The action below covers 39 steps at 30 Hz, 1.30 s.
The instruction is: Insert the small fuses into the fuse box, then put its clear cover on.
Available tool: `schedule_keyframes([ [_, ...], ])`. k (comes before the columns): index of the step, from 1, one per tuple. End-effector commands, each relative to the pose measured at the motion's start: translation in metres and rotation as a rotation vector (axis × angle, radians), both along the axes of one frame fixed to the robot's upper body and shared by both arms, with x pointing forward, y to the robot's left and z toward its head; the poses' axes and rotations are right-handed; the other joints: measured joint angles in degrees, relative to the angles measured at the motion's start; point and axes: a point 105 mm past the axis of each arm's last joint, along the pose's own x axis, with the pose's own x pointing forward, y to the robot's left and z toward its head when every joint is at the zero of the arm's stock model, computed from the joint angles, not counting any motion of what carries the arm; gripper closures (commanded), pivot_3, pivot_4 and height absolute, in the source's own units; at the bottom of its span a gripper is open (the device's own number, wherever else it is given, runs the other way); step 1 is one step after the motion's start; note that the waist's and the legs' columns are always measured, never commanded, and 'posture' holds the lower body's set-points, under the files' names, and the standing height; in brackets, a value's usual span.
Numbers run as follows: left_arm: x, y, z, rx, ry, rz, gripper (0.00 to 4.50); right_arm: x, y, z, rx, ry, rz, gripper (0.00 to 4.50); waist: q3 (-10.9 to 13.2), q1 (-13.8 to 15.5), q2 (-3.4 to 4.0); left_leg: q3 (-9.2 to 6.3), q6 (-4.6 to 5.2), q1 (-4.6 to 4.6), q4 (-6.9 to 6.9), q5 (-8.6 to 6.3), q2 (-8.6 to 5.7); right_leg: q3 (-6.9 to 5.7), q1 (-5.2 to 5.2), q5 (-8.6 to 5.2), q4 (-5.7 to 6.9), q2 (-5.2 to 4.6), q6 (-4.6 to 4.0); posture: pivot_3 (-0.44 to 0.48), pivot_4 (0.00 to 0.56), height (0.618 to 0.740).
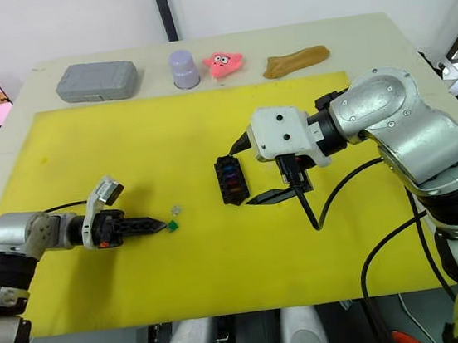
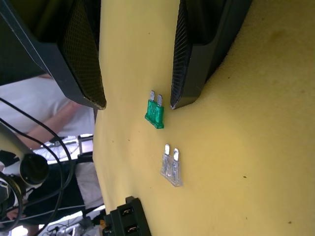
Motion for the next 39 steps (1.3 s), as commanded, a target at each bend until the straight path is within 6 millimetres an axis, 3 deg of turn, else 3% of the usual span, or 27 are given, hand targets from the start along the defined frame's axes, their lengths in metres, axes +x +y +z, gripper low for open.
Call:
schedule_keyframes([
  [1,-0.001,-0.007,-0.008,0.029,0.013,-0.041,2.29,-0.004,0.005,0.010,0.004,-0.046,0.025,0.00,0.00,0.16,-0.01,0.00,0.00,0.00,0.01,0.00,-0.01,-0.01,0.01,0.00,-0.01,0.00,0.00,0.000,0.150,0.731],
  [15,0.006,-0.020,-0.003,-0.001,-0.005,-0.096,2.29,-0.005,0.006,0.010,0.011,-0.044,0.010,0.00,-0.01,0.22,-0.01,-0.03,0.13,0.00,0.02,0.05,-0.13,-0.02,0.08,0.00,-0.01,-0.02,0.01,0.000,0.150,0.731],
  [23,0.001,-0.016,-0.010,0.036,-0.005,-0.115,2.29,-0.004,0.007,0.010,0.011,-0.050,0.009,0.00,-0.01,0.15,-0.01,-0.04,0.12,0.00,0.02,0.05,-0.13,-0.02,0.08,0.00,-0.01,-0.01,0.01,0.000,0.150,0.731],
  [26,-0.003,-0.013,-0.014,0.057,-0.006,-0.131,3.17,-0.004,0.007,0.010,0.012,-0.051,0.010,0.00,-0.01,0.00,-0.01,-0.03,0.11,0.00,0.02,0.06,-0.13,-0.02,0.08,0.00,-0.01,-0.02,0.01,0.000,0.150,0.731],
  [28,-0.004,-0.013,-0.016,0.064,-0.007,-0.137,4.15,-0.003,0.007,0.009,0.012,-0.053,0.010,0.00,-0.01,-0.02,-0.01,-0.03,0.11,0.00,0.02,0.06,-0.11,-0.02,0.08,0.00,-0.01,-0.03,0.01,0.000,0.150,0.731],
  [38,-0.004,-0.006,-0.020,0.099,-0.021,-0.128,4.15,-0.001,0.008,0.009,0.015,-0.061,0.007,0.00,-0.02,-0.08,0.00,-0.04,0.14,0.02,0.02,0.04,-0.09,-0.01,0.08,0.00,-0.01,-0.03,0.01,0.000,0.150,0.731],
  [39,-0.003,-0.006,-0.020,0.102,-0.023,-0.126,4.34,-0.001,0.008,0.009,0.016,-0.061,0.007,0.00,-0.02,-0.08,0.00,-0.04,0.14,0.02,0.02,0.04,-0.09,-0.01,0.07,0.00,-0.01,-0.02,0.01,0.000,0.150,0.731],
])
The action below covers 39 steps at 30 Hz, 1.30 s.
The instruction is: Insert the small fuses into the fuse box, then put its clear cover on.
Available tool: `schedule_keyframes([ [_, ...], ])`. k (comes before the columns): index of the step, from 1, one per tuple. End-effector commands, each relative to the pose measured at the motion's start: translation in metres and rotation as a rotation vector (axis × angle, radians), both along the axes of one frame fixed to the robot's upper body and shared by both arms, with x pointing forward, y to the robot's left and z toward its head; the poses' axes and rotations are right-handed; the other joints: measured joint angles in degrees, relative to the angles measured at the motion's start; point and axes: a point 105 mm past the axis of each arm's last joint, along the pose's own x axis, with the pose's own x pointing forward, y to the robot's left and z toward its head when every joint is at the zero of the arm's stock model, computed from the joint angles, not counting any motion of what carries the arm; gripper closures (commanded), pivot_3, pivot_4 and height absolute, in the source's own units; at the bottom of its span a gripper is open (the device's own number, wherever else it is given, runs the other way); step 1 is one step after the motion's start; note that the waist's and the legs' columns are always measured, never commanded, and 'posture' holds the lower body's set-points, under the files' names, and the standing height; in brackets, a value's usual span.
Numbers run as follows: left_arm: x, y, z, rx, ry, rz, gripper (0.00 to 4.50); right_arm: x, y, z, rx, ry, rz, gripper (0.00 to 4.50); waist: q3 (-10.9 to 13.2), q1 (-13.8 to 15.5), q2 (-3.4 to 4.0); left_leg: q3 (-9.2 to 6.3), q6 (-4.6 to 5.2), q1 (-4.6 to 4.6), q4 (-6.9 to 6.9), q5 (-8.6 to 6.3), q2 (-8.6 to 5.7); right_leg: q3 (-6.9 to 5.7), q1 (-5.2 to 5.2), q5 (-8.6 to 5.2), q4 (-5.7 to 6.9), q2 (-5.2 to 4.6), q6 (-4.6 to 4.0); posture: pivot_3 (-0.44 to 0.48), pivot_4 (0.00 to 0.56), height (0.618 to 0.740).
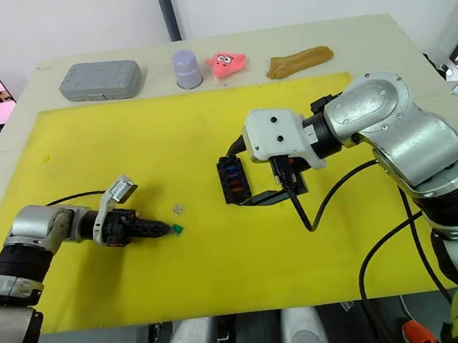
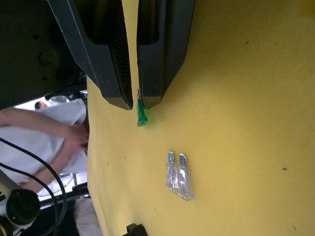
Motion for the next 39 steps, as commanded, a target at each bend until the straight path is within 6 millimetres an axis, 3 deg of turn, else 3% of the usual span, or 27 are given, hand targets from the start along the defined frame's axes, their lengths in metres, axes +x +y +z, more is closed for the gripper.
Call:
schedule_keyframes([
  [1,-0.004,0.006,-0.013,0.053,0.030,0.011,4.34,-0.001,0.004,0.012,0.009,-0.071,0.020,0.00,0.00,0.01,0.00,0.00,0.00,0.00,0.00,0.00,0.00,0.00,0.00,0.00,0.00,0.00,0.00,0.000,0.150,0.731],
  [15,-0.008,0.010,0.000,0.058,-0.096,0.025,4.34,0.000,0.003,0.009,0.014,-0.067,0.013,0.00,0.00,-0.83,0.00,-0.01,0.01,0.01,-0.03,0.00,0.06,0.03,-0.03,0.00,0.00,0.01,0.00,0.000,0.150,0.731],
  [24,-0.015,0.005,0.037,0.019,-0.320,0.012,4.34,-0.002,0.004,0.005,0.020,0.014,-0.003,0.00,0.02,-1.18,-0.03,-0.04,-0.03,-0.05,-0.04,0.01,0.09,0.04,-0.08,0.00,-0.02,-0.02,0.00,0.000,0.150,0.731],
  [33,-0.011,-0.016,0.117,-0.070,-0.648,-0.032,4.34,0.005,0.018,0.014,0.134,0.278,-0.091,0.00,0.04,-1.24,-0.07,-0.04,-0.04,-0.06,-0.05,0.02,0.09,0.03,-0.08,0.00,-0.09,-0.03,-0.01,0.000,0.150,0.731],
  [39,-0.013,-0.036,0.152,-0.124,-0.782,-0.095,4.34,0.014,0.026,0.033,0.213,0.385,-0.132,0.00,0.05,-1.22,-0.07,-0.04,-0.18,-0.09,-0.06,0.10,0.09,0.03,-0.10,0.00,-0.10,-0.01,-0.01,0.000,0.150,0.731],
])
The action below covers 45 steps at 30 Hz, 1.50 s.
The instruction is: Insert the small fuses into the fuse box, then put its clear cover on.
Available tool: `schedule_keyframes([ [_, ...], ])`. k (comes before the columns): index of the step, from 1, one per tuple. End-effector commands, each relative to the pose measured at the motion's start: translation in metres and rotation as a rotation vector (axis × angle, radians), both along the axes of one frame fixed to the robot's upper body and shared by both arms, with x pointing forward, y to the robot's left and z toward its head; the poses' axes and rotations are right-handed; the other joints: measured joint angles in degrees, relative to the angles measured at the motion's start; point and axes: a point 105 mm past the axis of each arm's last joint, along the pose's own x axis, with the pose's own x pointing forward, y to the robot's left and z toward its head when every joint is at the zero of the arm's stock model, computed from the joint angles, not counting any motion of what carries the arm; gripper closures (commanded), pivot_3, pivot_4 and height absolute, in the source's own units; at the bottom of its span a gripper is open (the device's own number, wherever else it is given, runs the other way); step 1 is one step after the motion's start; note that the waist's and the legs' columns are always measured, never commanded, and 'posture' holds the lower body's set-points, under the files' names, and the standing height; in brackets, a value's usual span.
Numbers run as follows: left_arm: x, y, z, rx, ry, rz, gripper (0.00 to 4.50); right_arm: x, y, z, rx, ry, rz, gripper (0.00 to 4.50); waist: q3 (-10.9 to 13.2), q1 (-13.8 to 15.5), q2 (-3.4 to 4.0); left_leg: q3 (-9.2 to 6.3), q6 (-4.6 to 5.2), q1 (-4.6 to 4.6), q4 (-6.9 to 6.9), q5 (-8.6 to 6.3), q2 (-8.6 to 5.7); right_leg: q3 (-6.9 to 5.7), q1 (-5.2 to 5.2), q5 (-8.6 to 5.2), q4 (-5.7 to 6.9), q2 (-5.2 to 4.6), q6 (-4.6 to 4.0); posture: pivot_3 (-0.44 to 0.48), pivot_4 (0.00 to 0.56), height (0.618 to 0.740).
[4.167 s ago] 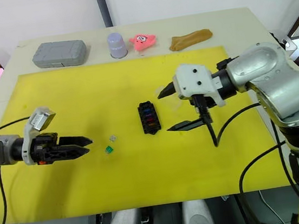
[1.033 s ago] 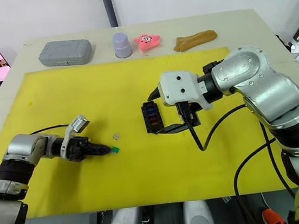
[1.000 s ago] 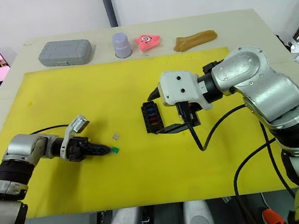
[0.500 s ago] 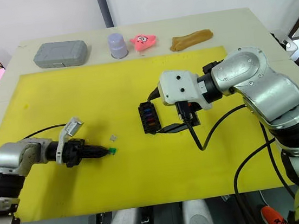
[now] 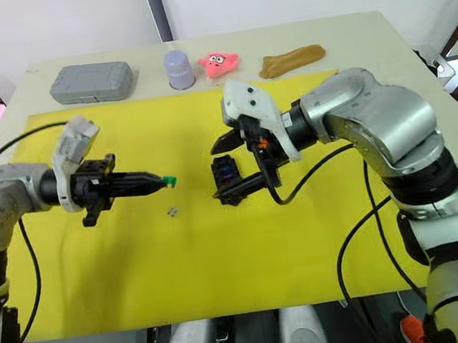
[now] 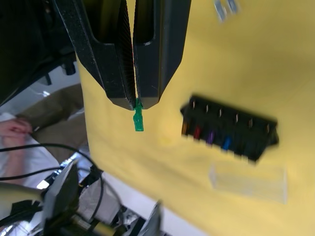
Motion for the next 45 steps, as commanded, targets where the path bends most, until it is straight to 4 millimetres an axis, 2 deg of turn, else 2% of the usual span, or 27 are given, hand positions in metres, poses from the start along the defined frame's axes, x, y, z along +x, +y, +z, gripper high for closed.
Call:
schedule_keyframes([
  [1,-0.007,-0.012,0.027,-0.025,-0.117,-0.058,4.34,0.002,0.000,0.025,0.062,0.011,-0.020,0.00,0.00,0.00,0.00,0.01,0.00,0.00,0.00,0.00,-0.01,0.00,0.00,0.00,0.00,0.00,0.00,0.000,0.150,0.731],
  [3,-0.008,-0.018,0.033,-0.025,-0.157,-0.085,4.34,0.005,-0.001,0.027,0.064,0.035,-0.037,0.00,0.00,-0.02,0.00,0.01,0.00,0.00,0.00,0.00,-0.01,0.00,0.00,0.00,-0.03,0.00,0.00,0.000,0.150,0.731],
  [6,-0.008,-0.023,0.038,-0.028,-0.186,-0.105,4.50,0.000,0.000,0.038,0.098,0.080,-0.008,0.82,0.00,-0.07,0.00,0.02,0.00,0.00,0.00,0.00,-0.01,0.00,0.00,0.00,-0.03,0.02,0.00,0.000,0.150,0.731],
  [7,-0.007,-0.024,0.039,-0.029,-0.187,-0.104,4.50,-0.001,0.001,0.040,0.106,0.088,-0.003,1.43,0.00,-0.08,0.00,0.02,0.00,0.00,0.00,0.00,-0.01,0.00,0.00,0.00,-0.02,0.02,0.00,0.000,0.150,0.731],
  [9,-0.006,-0.024,0.038,-0.025,-0.193,-0.107,4.50,-0.002,0.003,0.043,0.110,0.104,-0.002,2.27,0.00,-0.26,0.00,0.02,0.00,0.00,-0.01,0.00,-0.01,0.00,-0.02,0.00,-0.02,0.03,0.00,0.000,0.150,0.731],
  [20,-0.005,-0.027,0.039,-0.025,-0.205,-0.117,4.50,-0.014,0.012,0.040,0.118,0.162,0.027,2.27,0.00,-0.14,0.00,0.03,0.01,0.00,-0.02,0.00,-0.01,0.00,-0.02,0.00,0.00,0.03,0.00,0.000,0.150,0.731],
  [35,-0.006,-0.027,0.038,-0.020,-0.208,-0.109,4.50,-0.017,0.023,0.036,0.123,0.171,0.048,2.27,0.00,-0.16,0.00,0.03,0.01,0.00,-0.02,0.00,-0.01,0.00,-0.03,0.00,0.00,0.04,0.00,0.000,0.150,0.731],
  [38,-0.006,-0.027,0.038,-0.021,-0.207,-0.108,4.50,-0.017,0.023,0.036,0.122,0.169,0.050,3.07,0.00,-0.16,0.00,0.03,0.01,0.00,-0.02,0.00,-0.01,0.00,-0.03,0.00,0.00,0.04,0.00,0.000,0.150,0.731],
  [41,-0.006,-0.027,0.037,-0.020,-0.206,-0.109,4.50,-0.017,0.023,0.035,0.119,0.167,0.050,4.44,0.00,-0.16,0.00,0.03,0.01,0.00,-0.02,0.00,-0.01,0.00,-0.03,0.00,0.00,0.04,0.00,0.000,0.150,0.731],
  [45,-0.006,-0.027,0.038,-0.019,-0.208,-0.108,4.50,-0.017,0.023,0.035,0.117,0.166,0.050,4.44,0.00,-0.17,0.00,0.03,0.01,0.00,-0.02,-0.01,-0.01,0.00,-0.03,0.00,0.00,0.05,0.00,0.000,0.150,0.731],
])
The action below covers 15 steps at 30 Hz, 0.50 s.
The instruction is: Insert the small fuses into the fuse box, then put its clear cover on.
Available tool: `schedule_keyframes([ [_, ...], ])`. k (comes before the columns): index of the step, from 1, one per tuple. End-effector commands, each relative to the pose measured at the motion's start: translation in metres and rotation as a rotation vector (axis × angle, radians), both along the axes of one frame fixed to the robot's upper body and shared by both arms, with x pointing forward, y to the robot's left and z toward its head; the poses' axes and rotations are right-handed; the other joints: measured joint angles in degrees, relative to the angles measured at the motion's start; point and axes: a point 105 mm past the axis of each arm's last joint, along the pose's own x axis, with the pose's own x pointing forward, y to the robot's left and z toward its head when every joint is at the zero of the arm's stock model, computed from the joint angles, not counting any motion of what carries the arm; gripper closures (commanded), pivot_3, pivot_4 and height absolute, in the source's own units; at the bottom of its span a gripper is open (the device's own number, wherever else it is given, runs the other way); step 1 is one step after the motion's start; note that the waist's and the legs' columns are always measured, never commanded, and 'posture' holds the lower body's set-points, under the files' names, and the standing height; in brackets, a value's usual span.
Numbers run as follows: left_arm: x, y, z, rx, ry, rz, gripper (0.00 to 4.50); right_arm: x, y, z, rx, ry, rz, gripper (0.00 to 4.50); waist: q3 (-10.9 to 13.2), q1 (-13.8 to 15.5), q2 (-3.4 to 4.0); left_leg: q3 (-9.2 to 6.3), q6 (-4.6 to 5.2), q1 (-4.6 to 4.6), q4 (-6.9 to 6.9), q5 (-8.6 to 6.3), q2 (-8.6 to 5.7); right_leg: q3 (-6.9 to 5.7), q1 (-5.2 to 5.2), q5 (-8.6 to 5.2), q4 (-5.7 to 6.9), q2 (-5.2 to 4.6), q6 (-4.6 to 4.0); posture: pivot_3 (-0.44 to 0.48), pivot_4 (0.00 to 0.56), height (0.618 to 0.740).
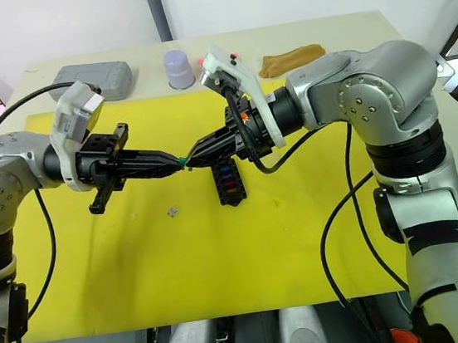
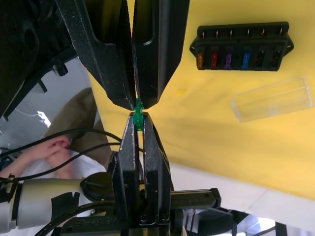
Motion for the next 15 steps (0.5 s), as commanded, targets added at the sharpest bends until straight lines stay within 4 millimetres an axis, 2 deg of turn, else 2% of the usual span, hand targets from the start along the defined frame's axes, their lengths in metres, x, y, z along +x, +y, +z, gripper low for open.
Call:
schedule_keyframes([
  [1,0.000,0.002,0.007,0.001,-0.042,0.013,4.50,-0.009,0.003,0.009,0.017,-0.045,0.051,4.44,0.00,-0.01,0.00,0.00,0.00,0.00,0.00,0.00,0.00,0.00,0.00,0.00,0.00,0.00,0.00,0.000,0.150,0.731],
  [4,-0.001,0.004,0.003,0.027,-0.033,0.022,4.50,-0.008,0.002,0.009,0.006,-0.060,0.045,4.44,0.00,0.00,0.00,0.00,0.00,0.00,0.00,0.00,0.00,0.00,0.00,0.00,0.00,0.00,0.00,0.000,0.150,0.731],
  [7,0.009,0.011,-0.004,0.090,-0.038,0.097,4.50,-0.001,-0.001,0.002,-0.055,-0.123,0.024,4.44,0.00,0.00,0.00,0.00,0.00,0.00,0.00,0.00,0.00,0.00,0.00,0.00,0.00,0.00,0.00,0.000,0.150,0.731],
  [8,0.011,0.013,-0.007,0.112,-0.048,0.110,3.87,0.003,-0.002,-0.002,-0.088,-0.165,0.016,4.50,0.00,0.01,0.00,0.00,0.00,0.00,0.00,0.00,0.00,0.00,0.00,0.00,0.00,0.00,0.00,0.000,0.150,0.731],
  [9,0.014,0.017,-0.010,0.143,-0.060,0.123,3.54,0.007,-0.004,-0.007,-0.121,-0.214,0.013,4.50,0.00,-0.03,0.00,0.00,0.03,0.00,0.00,-0.02,-0.01,-0.01,-0.01,0.00,0.00,0.02,0.00,0.000,0.150,0.731],
  [11,0.020,0.025,-0.019,0.211,-0.093,0.155,2.52,0.015,-0.008,-0.016,-0.188,-0.308,0.026,4.50,0.00,-0.04,0.00,0.02,0.11,0.00,0.00,-0.06,-0.01,-0.02,-0.02,0.00,0.00,0.08,0.00,0.000,0.150,0.731],
  [15,0.037,0.036,-0.048,0.355,-0.170,0.207,0.45,0.040,-0.010,-0.028,-0.288,-0.470,0.064,4.50,0.00,-0.07,0.00,0.08,0.11,0.01,-0.01,-0.06,-0.01,-0.07,-0.03,-0.01,0.02,0.16,0.01,0.000,0.150,0.731],
])
